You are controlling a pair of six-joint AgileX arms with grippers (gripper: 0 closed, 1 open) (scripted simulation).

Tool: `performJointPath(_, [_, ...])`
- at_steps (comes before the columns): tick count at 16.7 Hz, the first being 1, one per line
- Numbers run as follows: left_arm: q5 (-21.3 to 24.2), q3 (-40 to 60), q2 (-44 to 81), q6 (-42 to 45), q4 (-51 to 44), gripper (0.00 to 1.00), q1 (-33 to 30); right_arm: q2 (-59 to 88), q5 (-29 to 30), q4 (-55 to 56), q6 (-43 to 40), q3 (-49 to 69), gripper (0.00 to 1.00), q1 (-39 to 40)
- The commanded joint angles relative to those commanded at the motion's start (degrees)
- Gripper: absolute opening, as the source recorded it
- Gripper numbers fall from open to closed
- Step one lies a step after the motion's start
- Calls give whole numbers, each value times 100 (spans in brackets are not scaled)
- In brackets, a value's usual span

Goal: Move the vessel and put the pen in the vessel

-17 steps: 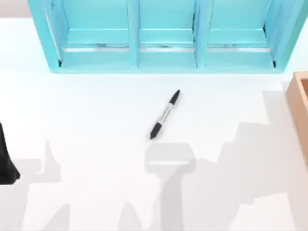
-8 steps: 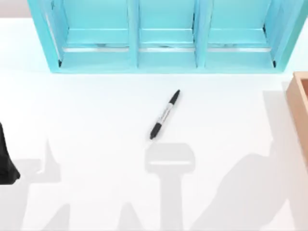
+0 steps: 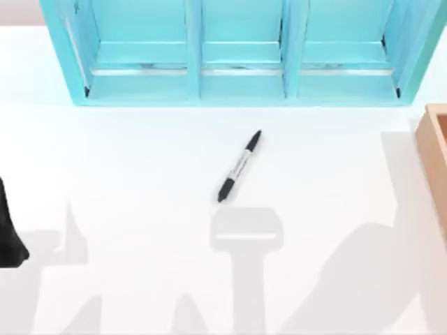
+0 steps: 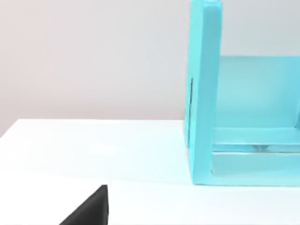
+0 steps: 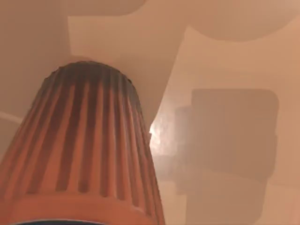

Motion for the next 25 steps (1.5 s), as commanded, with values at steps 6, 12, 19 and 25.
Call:
performJointPath(6, [0,0,0,0,0,100,0,0,0,0,0,0,32,0])
performJointPath(12, [0,0,0,0,0,100,0,0,0,0,0,0,0,0])
performJointPath(19, [0,0,0,0,0,100,0,-11,-3,-2,6,2,0,5])
performJointPath(25, [0,0,0,0,0,100,0,-132,-3,-949,717,778,0,728])
